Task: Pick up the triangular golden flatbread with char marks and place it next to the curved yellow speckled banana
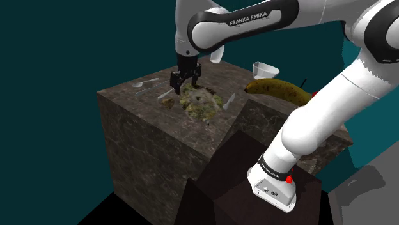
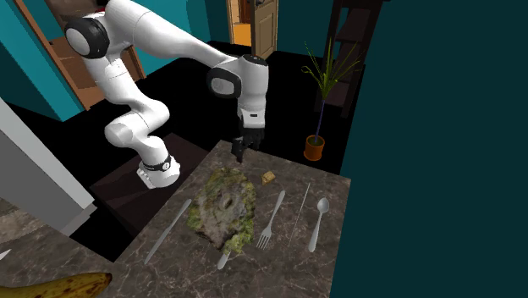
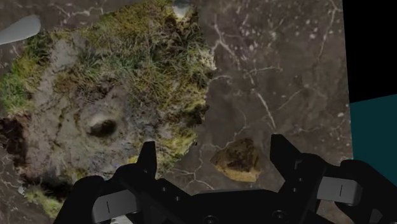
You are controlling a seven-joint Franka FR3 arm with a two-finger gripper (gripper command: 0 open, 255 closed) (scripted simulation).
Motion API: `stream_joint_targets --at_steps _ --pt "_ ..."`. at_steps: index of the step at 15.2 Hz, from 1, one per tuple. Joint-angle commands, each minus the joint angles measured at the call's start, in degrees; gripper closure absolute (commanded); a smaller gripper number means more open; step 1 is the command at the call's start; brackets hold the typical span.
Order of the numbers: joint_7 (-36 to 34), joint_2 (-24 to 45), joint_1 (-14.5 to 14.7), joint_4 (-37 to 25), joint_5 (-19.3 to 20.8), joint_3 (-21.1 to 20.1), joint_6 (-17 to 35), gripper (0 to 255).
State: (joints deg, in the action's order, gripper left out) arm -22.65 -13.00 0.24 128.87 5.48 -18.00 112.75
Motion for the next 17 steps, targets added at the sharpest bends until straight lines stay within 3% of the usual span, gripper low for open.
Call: stream_joint_targets --at_steps 1,6,17 --pt "-3.69 4.39 -0.22 -1.64 2.66 -1.46 2.43 0" --pt "-12.96 16.34 0.19 -8.58 11.02 -3.51 5.42 0" --pt "-14.45 19.08 -0.11 -5.69 13.28 -2.66 10.72 0"
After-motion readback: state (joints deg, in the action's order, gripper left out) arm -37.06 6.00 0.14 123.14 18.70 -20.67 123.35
